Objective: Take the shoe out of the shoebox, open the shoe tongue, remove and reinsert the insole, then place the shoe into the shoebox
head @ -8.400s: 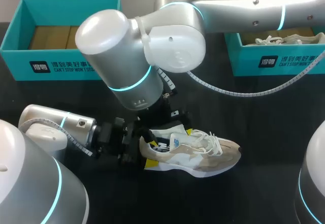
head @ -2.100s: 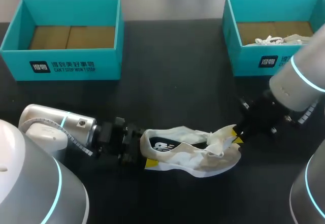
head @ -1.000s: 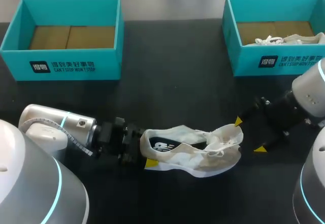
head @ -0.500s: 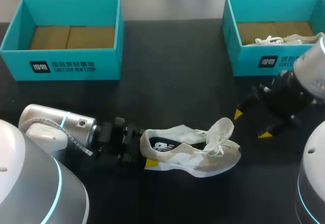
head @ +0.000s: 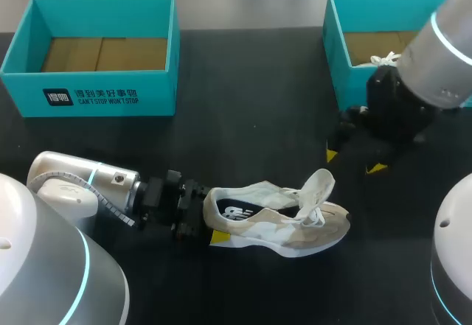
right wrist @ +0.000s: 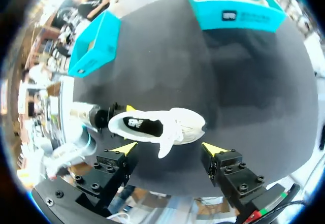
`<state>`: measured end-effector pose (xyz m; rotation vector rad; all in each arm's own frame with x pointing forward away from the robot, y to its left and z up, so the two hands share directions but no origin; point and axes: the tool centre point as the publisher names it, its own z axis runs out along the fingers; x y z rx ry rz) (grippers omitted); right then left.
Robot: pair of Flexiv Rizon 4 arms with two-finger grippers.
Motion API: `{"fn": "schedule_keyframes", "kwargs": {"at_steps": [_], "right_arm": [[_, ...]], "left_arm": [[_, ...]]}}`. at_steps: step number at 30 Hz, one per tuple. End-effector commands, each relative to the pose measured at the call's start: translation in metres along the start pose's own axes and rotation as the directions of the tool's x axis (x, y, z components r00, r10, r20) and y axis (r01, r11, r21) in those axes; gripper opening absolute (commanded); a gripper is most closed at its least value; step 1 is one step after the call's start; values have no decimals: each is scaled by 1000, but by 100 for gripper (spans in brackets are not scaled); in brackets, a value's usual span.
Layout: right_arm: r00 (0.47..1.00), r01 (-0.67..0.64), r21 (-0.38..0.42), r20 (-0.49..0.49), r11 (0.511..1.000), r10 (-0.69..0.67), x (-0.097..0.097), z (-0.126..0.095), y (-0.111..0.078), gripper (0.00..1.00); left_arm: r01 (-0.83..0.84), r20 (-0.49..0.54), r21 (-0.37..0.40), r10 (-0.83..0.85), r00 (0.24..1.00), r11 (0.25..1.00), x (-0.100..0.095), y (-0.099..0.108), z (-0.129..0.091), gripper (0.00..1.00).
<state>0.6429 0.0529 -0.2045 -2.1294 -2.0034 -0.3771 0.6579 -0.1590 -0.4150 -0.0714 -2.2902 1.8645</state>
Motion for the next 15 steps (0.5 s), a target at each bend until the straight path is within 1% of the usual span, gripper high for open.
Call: {"fn": "schedule_keyframes", "kwargs": {"at_steps": [1, 3, 4, 5, 7, 9, 10, 11, 12, 13, 15], "right_arm": [[986, 113, 88, 115, 990, -123, 17, -2, 14, 75], [977, 149, 103, 140, 983, -163, 23, 0, 17, 67], [973, 165, 111, 144, 980, -180, 25, 0, 19, 62], [969, 191, 132, 133, 973, -209, 29, 0, 20, 50], [961, 219, 141, 140, 965, -239, 34, 1, 21, 41], [940, 272, 152, 167, 950, -296, 41, 2, 19, 26], [929, 299, 163, 177, 940, -326, 43, 1, 18, 17], [914, 326, 168, 193, 930, -356, 46, 1, 15, 5], [896, 358, 176, 212, 917, -390, 49, 1, 13, 0], [886, 375, 181, 221, 909, -409, 50, 1, 12, 0], [844, 429, 206, 255, 880, -471, 56, 1, 6, 0]], "left_arm": [[-1, 0, -1, 1, 1000, 1000, 0, 0, 1, 0], [-1, 0, -1, 1, 1000, 1000, 0, 0, 1, 0], [-1, 0, -1, 1, 1000, 1000, 0, 0, 1, 0], [-1, 0, -1, 1, 1000, 1000, 0, 0, 1, 0], [-1, 0, -1, 1, 1000, 1000, 0, 0, 1, 0], [-1, 0, -1, 1, 1000, 1000, 0, 0, 1, 0], [-1, 0, -1, 1, 1000, 1000, 0, 0, 1, 0], [-1, 0, -1, 1, 1000, 1000, 0, 0, 1, 0], [-1, 0, -1, 1, 1000, 1000, 0, 0, 1, 0], [-1, 0, -1, 1, 1000, 1000, 0, 0, 1, 0], [-1, 0, -1, 1, 1000, 1000, 0, 0, 1, 0]]}}
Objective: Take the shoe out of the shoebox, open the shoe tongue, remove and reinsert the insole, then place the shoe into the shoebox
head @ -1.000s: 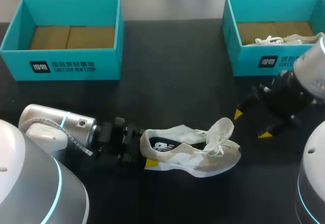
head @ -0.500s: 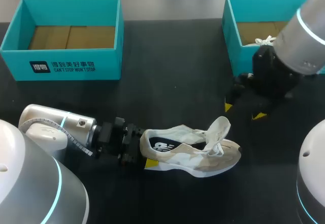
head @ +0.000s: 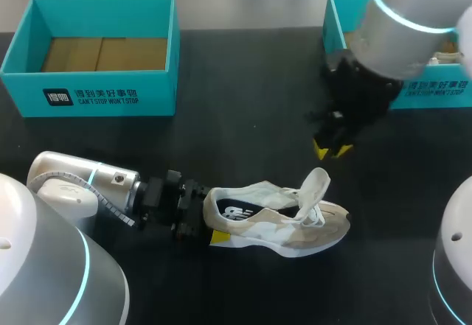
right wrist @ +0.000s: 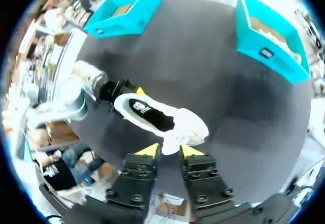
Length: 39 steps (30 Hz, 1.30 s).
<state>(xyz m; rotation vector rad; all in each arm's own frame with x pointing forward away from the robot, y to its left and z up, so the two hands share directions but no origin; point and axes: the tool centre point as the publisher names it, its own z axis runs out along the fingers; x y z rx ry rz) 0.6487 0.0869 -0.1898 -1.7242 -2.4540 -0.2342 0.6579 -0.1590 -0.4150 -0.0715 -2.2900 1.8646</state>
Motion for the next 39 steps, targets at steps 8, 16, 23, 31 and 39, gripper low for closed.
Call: {"fn": "schedule_keyframes", "kwargs": {"at_steps": [8, 16, 23, 31, 39], "right_arm": [[966, 74, 112, 239, 991, -99, 21, 3, 4, 0], [966, 74, 112, 239, 991, -99, 21, 3, 4, 0], [928, 247, 80, 267, 966, -259, 37, 8, 12, 0], [818, 486, 107, 293, 868, -494, 71, 32, 20, 0], [683, 641, 136, 347, 755, -642, 86, 57, 29, 0]], "left_arm": [[0, 0, -1, 0, 1000, 1000, 0, 0, 1, 0], [0, 0, -1, 0, 1000, 1000, 0, 0, 1, 0], [0, 0, -1, 0, 1000, 1000, 0, 0, 1, 0], [0, 0, -1, 0, 1000, 1000, 0, 0, 1, 0], [0, 0, -1, 0, 1000, 1000, 0, 0, 1, 0]]}}
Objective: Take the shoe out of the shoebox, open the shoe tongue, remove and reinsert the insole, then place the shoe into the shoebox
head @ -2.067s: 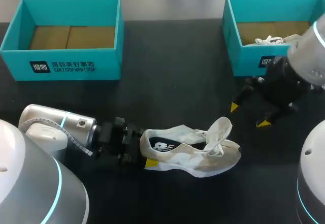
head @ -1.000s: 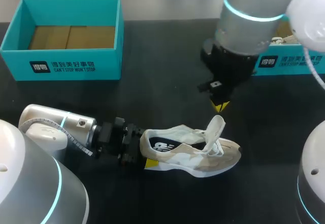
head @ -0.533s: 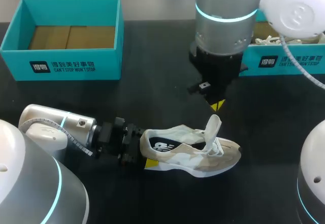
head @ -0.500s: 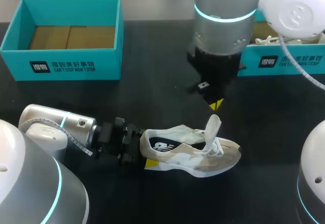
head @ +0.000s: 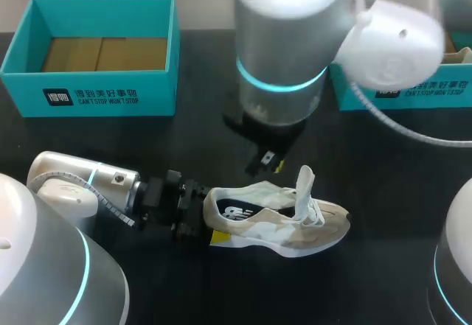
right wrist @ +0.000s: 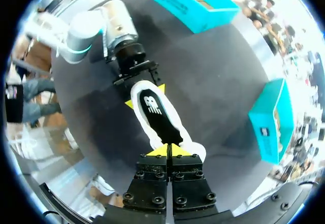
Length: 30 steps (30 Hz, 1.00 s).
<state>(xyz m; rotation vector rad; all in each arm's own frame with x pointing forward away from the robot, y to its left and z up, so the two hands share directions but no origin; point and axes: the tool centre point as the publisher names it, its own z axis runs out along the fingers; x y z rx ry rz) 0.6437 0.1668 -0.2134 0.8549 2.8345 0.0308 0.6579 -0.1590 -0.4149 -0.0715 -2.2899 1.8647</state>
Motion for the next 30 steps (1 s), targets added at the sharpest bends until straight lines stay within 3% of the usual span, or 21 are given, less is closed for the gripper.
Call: {"fn": "schedule_keyframes", "kwargs": {"at_steps": [1, 3, 14, 22, 30], "right_arm": [[993, 88, 40, 70, 995, -90, 11, 17, 20, 0], [987, 136, 72, 76, 988, -141, 10, 18, 20, 0], [987, 136, 72, 76, 988, -141, 10, 18, 20, 0], [949, 292, 54, 110, 955, -297, 39, 31, 30, 0], [920, 367, 59, 124, 928, -372, 48, 47, 34, 0]], "left_arm": [[-1, 0, -1, 1, 1000, 1000, 0, 0, 1, 0], [-1, 0, -1, 1, 1000, 1000, 0, 0, 1, 0], [-1, 0, -1, 1, 1000, 1000, 0, 0, 1, 0], [-1, 0, -1, 1, 1000, 1000, 0, 0, 1, 0], [-1, 0, -1, 1, 1000, 1000, 0, 0, 1, 0]]}}
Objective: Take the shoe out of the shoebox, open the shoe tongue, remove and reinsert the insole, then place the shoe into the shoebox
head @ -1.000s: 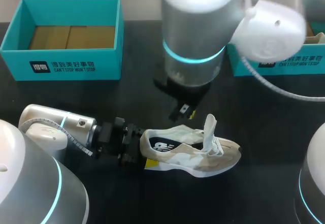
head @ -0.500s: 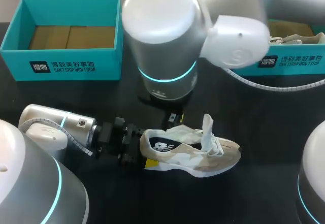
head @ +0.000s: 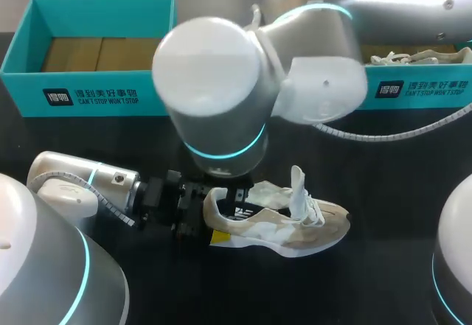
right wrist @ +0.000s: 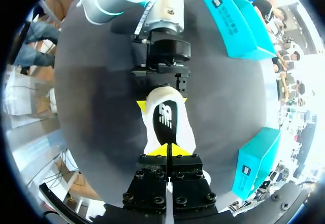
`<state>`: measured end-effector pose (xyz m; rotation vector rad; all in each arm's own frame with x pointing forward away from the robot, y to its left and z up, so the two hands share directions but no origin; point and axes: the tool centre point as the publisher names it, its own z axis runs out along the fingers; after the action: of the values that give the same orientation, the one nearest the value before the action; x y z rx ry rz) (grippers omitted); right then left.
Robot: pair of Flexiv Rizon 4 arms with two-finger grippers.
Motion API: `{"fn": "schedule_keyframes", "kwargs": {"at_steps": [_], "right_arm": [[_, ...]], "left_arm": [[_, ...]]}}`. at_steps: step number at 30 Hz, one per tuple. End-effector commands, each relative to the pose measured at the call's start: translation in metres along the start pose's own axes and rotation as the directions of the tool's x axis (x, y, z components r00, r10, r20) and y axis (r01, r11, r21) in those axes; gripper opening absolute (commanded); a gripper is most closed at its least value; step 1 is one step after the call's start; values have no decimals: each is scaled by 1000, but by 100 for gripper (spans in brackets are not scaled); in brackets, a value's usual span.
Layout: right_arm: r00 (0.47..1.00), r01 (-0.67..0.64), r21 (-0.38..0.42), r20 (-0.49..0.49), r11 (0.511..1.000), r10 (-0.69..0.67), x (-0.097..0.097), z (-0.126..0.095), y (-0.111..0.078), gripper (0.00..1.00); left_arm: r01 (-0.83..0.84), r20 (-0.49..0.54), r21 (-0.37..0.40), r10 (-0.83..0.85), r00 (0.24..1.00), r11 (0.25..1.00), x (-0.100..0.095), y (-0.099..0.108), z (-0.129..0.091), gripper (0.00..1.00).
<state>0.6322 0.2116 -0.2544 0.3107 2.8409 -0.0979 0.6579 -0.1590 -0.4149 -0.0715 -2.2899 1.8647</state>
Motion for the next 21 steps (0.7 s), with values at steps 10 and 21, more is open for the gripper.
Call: {"fn": "schedule_keyframes", "kwargs": {"at_steps": [10, 21], "right_arm": [[1000, -1, -20, 30, 1000, 2, 5, 15, 10, 0], [993, 102, 4, 60, 995, -102, 2, 56, 28, 0]], "left_arm": [[-1, 0, -1, 1, 1000, 1000, 0, 0, 0, 0], [-1, 0, -1, 1, 1000, 1000, 0, 0, 0, 0]]}}
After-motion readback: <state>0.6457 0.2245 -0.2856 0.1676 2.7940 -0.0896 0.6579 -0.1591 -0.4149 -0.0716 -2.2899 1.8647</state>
